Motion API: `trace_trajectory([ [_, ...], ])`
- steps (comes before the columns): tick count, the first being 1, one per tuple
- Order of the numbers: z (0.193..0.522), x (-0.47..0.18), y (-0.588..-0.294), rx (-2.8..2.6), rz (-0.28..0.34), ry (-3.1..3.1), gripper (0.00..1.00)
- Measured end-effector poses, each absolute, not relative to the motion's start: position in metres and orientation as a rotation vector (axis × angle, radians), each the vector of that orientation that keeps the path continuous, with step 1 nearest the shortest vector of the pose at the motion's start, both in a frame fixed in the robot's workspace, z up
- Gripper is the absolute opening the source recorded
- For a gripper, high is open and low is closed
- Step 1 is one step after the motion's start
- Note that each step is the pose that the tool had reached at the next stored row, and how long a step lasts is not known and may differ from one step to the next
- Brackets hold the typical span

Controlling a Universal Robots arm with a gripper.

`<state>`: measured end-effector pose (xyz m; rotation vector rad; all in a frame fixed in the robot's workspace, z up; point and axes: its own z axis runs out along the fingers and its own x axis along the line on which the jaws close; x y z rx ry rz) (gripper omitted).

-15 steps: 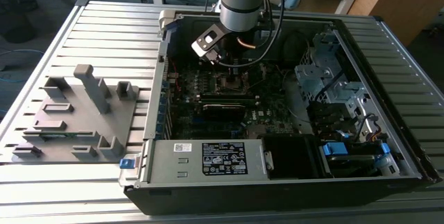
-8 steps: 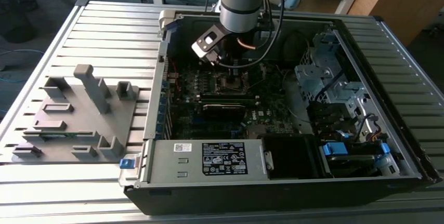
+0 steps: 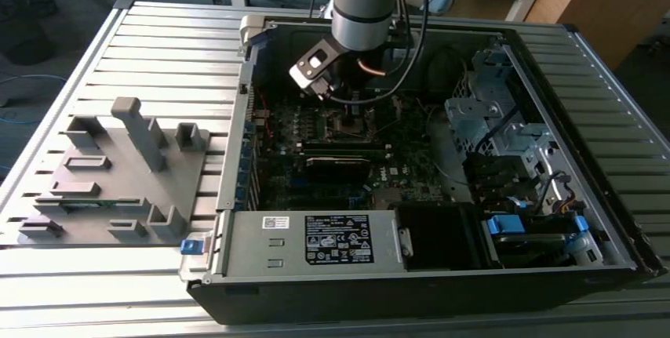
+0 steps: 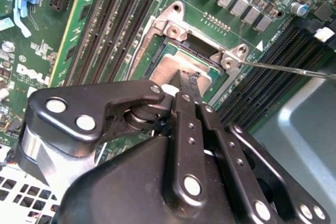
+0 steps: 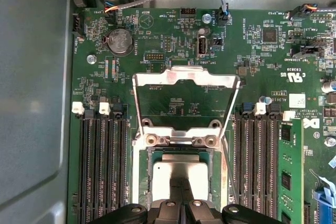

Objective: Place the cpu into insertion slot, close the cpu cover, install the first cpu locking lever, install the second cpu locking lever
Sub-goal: 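Place the cpu into insertion slot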

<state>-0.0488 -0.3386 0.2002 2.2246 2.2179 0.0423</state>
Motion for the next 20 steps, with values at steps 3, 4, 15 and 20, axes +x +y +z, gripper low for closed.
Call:
trace_trajectory([
  [3, 0.199, -0.0489, -0.3388, 2.224, 0.04, 2.218, 0.1],
  [4, 0.199, -0.0489, -0.3388, 2.224, 0.04, 2.218, 0.1],
  [15, 0.1976, -0.0489, -0.3387, 2.224, 0.041, 2.218, 0.1],
  [20, 0.1984, -0.0488, -0.3386, 2.225, 0.043, 2.218, 0.1],
])
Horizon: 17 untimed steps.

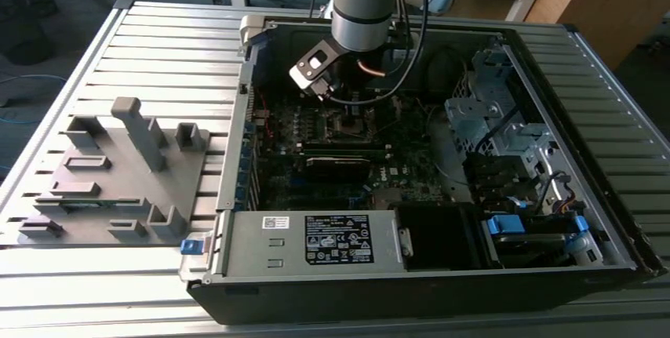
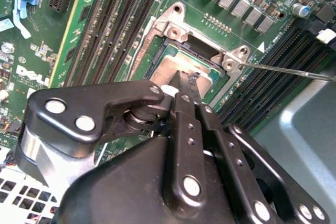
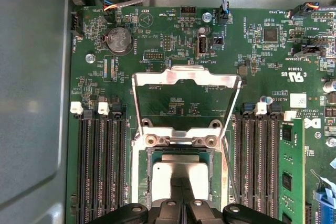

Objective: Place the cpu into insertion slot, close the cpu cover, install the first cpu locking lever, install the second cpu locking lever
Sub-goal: 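Place the cpu into insertion slot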

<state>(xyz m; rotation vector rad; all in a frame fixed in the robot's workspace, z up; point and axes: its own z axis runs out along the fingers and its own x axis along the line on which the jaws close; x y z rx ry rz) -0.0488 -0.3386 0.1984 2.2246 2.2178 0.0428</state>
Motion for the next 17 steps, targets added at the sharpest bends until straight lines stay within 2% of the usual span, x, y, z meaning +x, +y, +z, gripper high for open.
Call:
trace_trajectory([
  [17, 0.222, -0.049, -0.339, 2.225, 0.042, 2.218, 0.1],
])
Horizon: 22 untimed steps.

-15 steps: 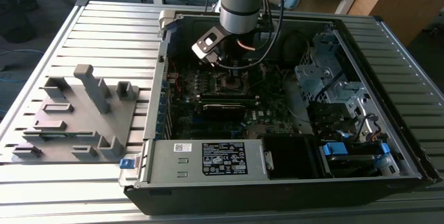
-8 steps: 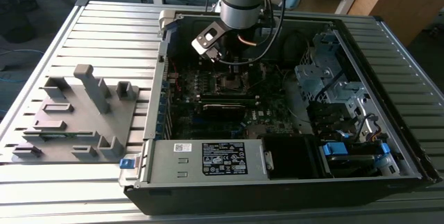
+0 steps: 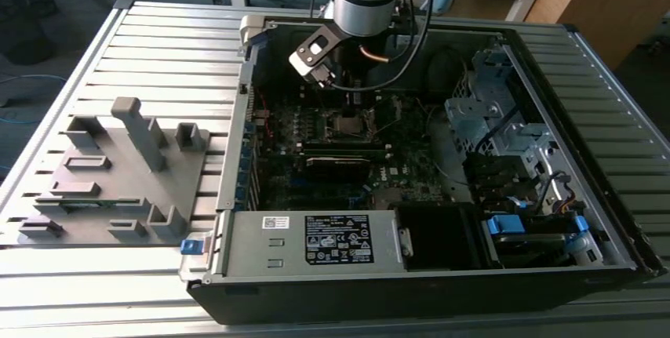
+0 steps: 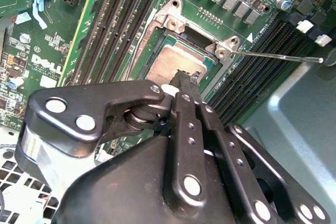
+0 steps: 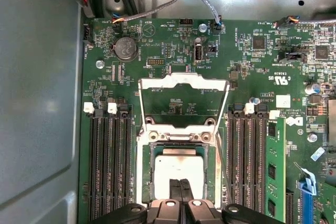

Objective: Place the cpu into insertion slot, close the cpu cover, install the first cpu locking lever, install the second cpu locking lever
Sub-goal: 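Place the cpu into insertion slot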

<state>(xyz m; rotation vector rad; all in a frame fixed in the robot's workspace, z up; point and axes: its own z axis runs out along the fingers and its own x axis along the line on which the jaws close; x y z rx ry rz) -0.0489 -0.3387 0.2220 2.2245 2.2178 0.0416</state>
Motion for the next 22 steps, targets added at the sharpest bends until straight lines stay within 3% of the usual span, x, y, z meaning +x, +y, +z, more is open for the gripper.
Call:
trace_trajectory([
  [22, 0.2278, -0.0489, -0.3387, 2.224, 0.041, 2.218, 0.1],
])
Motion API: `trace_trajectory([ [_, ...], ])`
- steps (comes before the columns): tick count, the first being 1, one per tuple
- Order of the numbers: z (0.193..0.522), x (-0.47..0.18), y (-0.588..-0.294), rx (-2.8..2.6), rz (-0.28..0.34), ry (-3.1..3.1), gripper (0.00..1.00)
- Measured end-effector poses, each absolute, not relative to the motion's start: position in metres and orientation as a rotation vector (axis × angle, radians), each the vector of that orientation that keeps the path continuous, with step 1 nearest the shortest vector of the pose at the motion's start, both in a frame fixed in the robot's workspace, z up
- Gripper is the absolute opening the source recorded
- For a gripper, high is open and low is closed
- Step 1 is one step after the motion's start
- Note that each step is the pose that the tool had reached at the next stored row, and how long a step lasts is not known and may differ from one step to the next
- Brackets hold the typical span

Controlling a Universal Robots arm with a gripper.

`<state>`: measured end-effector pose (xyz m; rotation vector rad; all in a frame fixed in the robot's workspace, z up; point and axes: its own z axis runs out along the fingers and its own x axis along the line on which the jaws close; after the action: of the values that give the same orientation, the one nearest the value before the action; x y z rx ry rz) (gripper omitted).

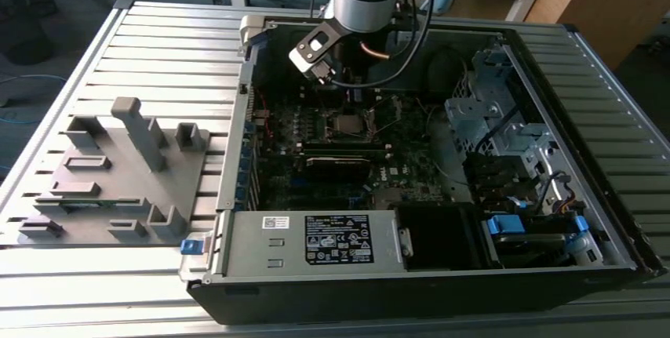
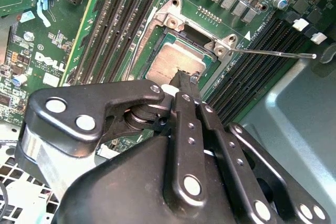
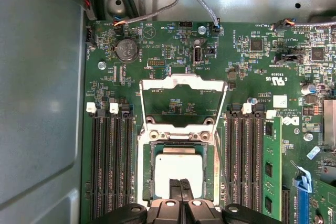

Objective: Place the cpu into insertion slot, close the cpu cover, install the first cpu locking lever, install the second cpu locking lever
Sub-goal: 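Place the cpu into insertion slot, then close the cpu cover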

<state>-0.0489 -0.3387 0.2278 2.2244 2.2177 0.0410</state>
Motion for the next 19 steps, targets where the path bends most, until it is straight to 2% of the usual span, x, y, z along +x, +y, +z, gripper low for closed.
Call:
trace_trajectory([
  [19, 0.2363, -0.0489, -0.3387, 2.224, 0.041, 2.218, 0.1],
])
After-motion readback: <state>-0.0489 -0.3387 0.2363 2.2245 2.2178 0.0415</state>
